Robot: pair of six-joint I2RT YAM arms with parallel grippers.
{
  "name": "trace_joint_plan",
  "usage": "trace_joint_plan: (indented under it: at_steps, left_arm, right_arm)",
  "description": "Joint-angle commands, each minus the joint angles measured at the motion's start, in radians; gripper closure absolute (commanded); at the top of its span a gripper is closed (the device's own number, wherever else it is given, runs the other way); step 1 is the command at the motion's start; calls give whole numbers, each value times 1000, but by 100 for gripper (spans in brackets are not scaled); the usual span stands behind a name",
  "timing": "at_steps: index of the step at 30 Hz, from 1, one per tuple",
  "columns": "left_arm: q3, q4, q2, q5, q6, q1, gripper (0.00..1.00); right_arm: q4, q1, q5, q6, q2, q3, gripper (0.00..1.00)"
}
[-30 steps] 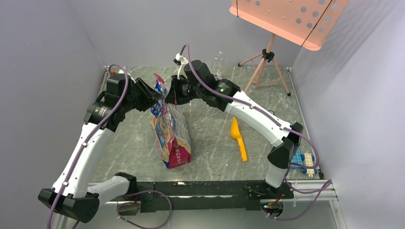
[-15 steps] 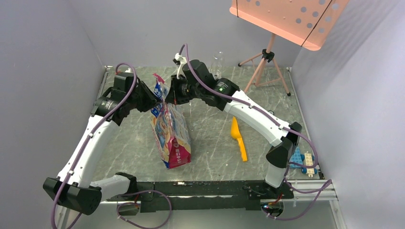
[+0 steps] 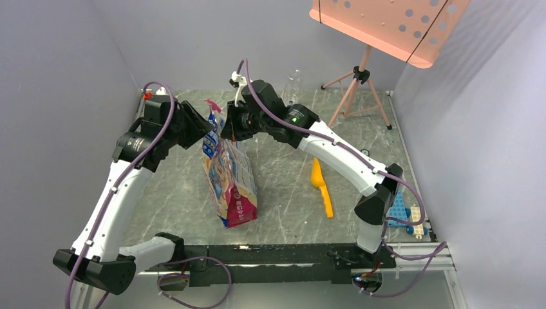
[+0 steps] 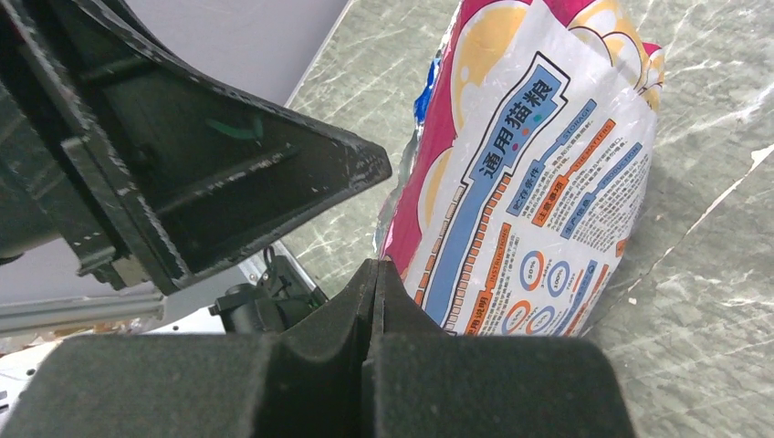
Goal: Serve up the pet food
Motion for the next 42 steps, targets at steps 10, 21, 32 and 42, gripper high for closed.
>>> trace_joint_plan:
  at_steps: [10,21,32,42]
  left_arm:
    - [49,66,21,-27,-50,3,36]
    - [26,59,46,-43,-23,3,50]
    - [40,54,93,-44,-15,3,42]
    - [139,-19,182,-205,68,3,51]
  right_arm:
    - [16,-8,43,-44,-2,21,100]
    - [10,-8,39,-51,17,45,100]
    - [10,-6,44,-43,30,47,100]
    - [9,4,77,-38,42,55,100]
